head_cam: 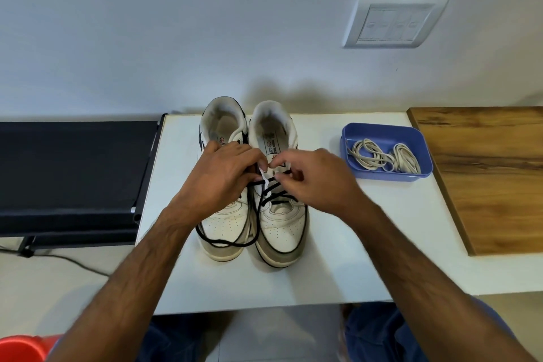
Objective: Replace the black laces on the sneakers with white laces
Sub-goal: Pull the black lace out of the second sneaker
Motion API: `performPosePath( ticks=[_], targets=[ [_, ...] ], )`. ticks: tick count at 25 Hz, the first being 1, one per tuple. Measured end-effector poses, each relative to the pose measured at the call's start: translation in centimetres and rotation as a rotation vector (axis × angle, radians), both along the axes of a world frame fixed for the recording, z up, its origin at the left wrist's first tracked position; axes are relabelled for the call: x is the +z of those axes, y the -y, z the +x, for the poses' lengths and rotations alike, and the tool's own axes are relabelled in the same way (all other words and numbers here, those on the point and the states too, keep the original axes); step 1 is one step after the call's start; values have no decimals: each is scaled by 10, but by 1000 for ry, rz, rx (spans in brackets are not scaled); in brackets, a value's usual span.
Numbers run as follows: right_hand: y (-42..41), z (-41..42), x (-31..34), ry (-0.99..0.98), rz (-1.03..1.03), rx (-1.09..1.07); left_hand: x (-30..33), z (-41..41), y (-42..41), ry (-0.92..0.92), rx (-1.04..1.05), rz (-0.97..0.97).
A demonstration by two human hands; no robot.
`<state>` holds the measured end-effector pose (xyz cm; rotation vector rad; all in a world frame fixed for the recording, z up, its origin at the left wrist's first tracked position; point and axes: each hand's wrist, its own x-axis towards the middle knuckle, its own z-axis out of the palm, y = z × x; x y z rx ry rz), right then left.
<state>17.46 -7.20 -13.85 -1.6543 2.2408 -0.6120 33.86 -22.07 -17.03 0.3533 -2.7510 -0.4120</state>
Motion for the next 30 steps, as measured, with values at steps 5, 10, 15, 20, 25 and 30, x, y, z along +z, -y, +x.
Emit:
performPosePath(
  ticks=[5, 10, 15, 20, 25, 30],
  targets=[
    [8, 11, -5, -43, 47, 18, 0, -1, 0, 13, 10, -8],
    [-1, -17, 5, 1, -103, -181, 1, -1, 0, 7, 10, 29],
    [-14, -40, 12, -83, -186, -398, 1, -2, -1, 8, 16, 41],
    [0, 0, 8, -77, -84, -50, 0, -2, -2, 2, 12, 26],
    [8, 13, -4, -55, 55, 12, 0, -1, 0, 20, 14, 28],
    [4, -6, 6, 16, -15, -107, 2, -1, 1, 19, 3, 39]
  ],
)
